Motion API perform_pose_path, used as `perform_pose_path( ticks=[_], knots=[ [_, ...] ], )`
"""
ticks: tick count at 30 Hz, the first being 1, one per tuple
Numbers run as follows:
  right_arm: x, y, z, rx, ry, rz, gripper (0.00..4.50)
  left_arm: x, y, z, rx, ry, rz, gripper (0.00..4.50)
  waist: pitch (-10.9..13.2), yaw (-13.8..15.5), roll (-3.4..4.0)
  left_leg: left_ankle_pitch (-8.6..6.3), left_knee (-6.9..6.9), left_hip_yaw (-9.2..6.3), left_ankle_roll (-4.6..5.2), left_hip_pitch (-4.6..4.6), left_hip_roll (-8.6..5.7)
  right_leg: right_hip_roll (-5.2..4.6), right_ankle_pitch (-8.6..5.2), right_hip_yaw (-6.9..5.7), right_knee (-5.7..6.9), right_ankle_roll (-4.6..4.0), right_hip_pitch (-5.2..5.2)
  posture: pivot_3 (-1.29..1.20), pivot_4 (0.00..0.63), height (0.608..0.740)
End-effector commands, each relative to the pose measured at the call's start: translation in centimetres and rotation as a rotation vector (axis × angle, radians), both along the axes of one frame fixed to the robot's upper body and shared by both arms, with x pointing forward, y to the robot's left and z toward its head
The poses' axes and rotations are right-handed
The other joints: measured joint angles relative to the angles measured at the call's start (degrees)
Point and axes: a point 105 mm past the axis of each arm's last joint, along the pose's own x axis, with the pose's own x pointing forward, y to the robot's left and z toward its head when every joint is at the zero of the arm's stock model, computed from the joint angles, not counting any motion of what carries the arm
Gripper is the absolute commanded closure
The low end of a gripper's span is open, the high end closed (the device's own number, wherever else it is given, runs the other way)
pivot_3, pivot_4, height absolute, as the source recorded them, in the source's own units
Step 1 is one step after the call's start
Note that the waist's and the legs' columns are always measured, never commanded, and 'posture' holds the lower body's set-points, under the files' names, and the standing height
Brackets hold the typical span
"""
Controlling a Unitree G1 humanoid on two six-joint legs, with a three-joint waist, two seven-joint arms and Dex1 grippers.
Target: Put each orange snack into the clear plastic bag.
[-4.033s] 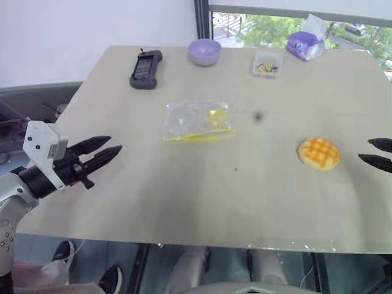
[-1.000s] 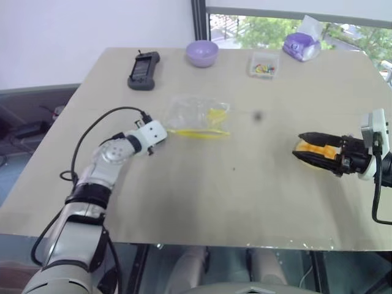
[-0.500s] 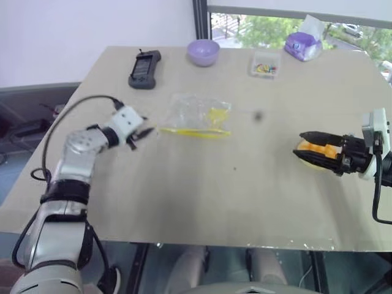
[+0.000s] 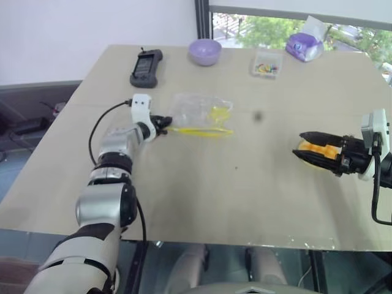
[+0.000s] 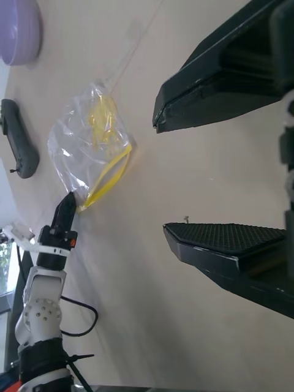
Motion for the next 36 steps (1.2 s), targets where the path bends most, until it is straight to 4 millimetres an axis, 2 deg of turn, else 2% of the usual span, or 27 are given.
perform_pose_path(
  ticks=[1,3,4,5,7,8,12,15,17,22,25,27,29,31,34,36],
  knots=[
    [-0.5,0.0,1.3,0.006,-0.063,-0.001,1.96,-1.3,-0.6,-4.0,-0.03,0.191,-0.001,2.66,-0.16,-0.01,0.01,0.0,0.0,0.0,0.0,0.02,0.0,0.0,0.0,0.0,0.0,0.0,0.02,0.0,0.15,0.74],
    [-0.6,0.0,1.2,0.006,-0.063,-0.003,1.96,-1.7,-1.2,-4.3,-0.052,0.227,-0.035,2.66,-0.25,0.0,0.04,0.0,0.0,0.0,0.0,0.02,0.0,0.0,0.0,0.0,0.01,0.0,0.02,0.0,0.15,0.74],
    [-0.6,0.0,1.2,0.006,-0.062,-0.004,1.88,-1.9,-1.4,-4.3,-0.063,0.243,-0.051,3.21,-0.29,0.01,0.06,0.0,0.0,0.01,0.0,0.02,0.0,0.0,0.0,0.01,0.0,0.0,0.02,0.0,0.15,0.74],
    [-0.6,-0.1,1.1,0.007,-0.061,-0.004,1.88,-2.0,-1.5,-4.3,-0.078,0.255,-0.056,3.52,-0.33,0.04,0.06,0.0,0.0,0.01,0.0,0.02,-0.01,-0.01,0.0,0.02,0.01,0.0,0.02,0.0,0.15,0.74],
    [-0.6,0.0,1.0,0.007,-0.059,-0.004,1.88,-2.2,-1.4,-4.2,-0.105,0.277,-0.05,4.41,-0.39,0.1,0.06,0.0,0.01,0.0,0.0,0.02,-0.01,-0.01,0.0,0.01,0.01,0.0,0.03,0.0,0.15,0.74],
    [-0.6,0.0,1.0,0.007,-0.058,-0.004,1.88,-2.3,-1.2,-4.2,-0.109,0.282,-0.043,4.47,-0.4,0.13,0.06,0.0,0.01,0.0,0.0,0.02,-0.01,-0.01,0.0,0.02,0.0,0.0,0.03,0.0,0.15,0.74],
    [-0.5,0.1,0.9,0.009,-0.058,0.001,1.88,-2.7,-0.3,-4.1,-0.104,0.262,-0.014,4.47,-0.52,0.03,0.09,0.0,0.01,0.0,0.0,0.03,0.0,-0.01,0.0,0.04,0.0,0.0,0.03,0.0,0.15,0.74],
    [-0.5,0.2,0.9,0.013,-0.058,0.005,1.88,-3.7,-0.9,-2.2,-0.159,0.14,-0.099,4.47,-0.57,-0.19,0.13,0.0,0.0,0.02,0.0,0.05,0.02,-0.01,0.0,0.11,0.0,0.0,0.02,0.0,0.15,0.74],
    [-0.6,0.2,0.8,0.014,-0.057,0.007,1.88,-5.2,-1.8,-1.0,-0.234,0.106,-0.175,4.47,-0.56,-0.17,0.13,0.0,-0.03,0.0,0.0,0.06,0.06,-0.01,0.0,0.16,-0.01,0.0,-0.01,0.0,0.15,0.74],
    [-0.7,0.5,0.6,0.012,-0.051,0.016,1.88,-11.0,-4.9,1.9,-0.457,0.101,-0.375,4.47,-0.52,0.17,0.08,0.0,-0.03,-0.2,0.0,-0.07,0.08,-0.01,0.0,0.18,-0.03,-0.01,-0.12,0.0,0.15,0.74],
    [-0.6,1.4,0.0,-0.015,-0.048,0.035,1.88,-12.9,-6.3,3.1,-0.572,0.11,-0.424,4.47,-0.52,0.58,0.07,0.0,-0.01,-0.23,0.0,-0.05,0.08,0.01,0.0,0.09,-0.03,-0.02,-0.08,0.0,0.15,0.74],
    [-0.6,2.4,-0.6,-0.051,-0.058,0.057,1.88,-13.3,-7.2,4.1,-0.632,0.091,-0.435,4.47,-0.52,0.56,0.08,0.0,0.0,-0.15,0.0,-0.01,0.09,0.01,0.0,0.11,-0.02,-0.01,-0.05,0.0,0.15,0.74],
    [0.3,3.7,-1.8,-0.166,-0.115,0.048,1.88,-13.2,-8.2,4.9,-0.675,0.065,-0.427,4.47,-0.52,0.54,0.08,0.0,0.0,-0.02,0.0,-0.01,0.08,0.01,0.0,0.11,-0.04,-0.01,-0.04,0.0,0.15,0.74],
    [0.8,4.3,-2.7,-0.253,-0.165,0.061,1.88,-13.0,-8.5,4.9,-0.666,0.055,-0.39,4.47,-0.52,0.29,0.04,0.0,0.01,0.01,-0.01,0.02,0.08,0.01,0.0,0.16,-0.04,-0.01,-0.04,0.0,0.15,0.74],
    [1.3,4.4,-2.8,-0.262,-0.186,0.05,1.88,-12.5,-7.7,4.0,-0.629,0.056,-0.298,4.47,-0.51,0.25,0.01,0.0,0.0,0.09,-0.02,-0.03,0.08,0.01,0.0,0.11,-0.06,0.0,-0.05,0.0,0.15,0.74],
    [1.5,4.1,-2.6,-0.255,-0.199,0.034,1.88,-11.8,-5.7,3.4,-0.58,0.055,-0.202,4.47,-0.5,0.18,0.0,0.0,-0.03,0.12,-0.02,-0.05,0.08,0.01,0.0,0.14,-0.13,-0.01,-0.06,0.0,0.15,0.74]
  ],
)
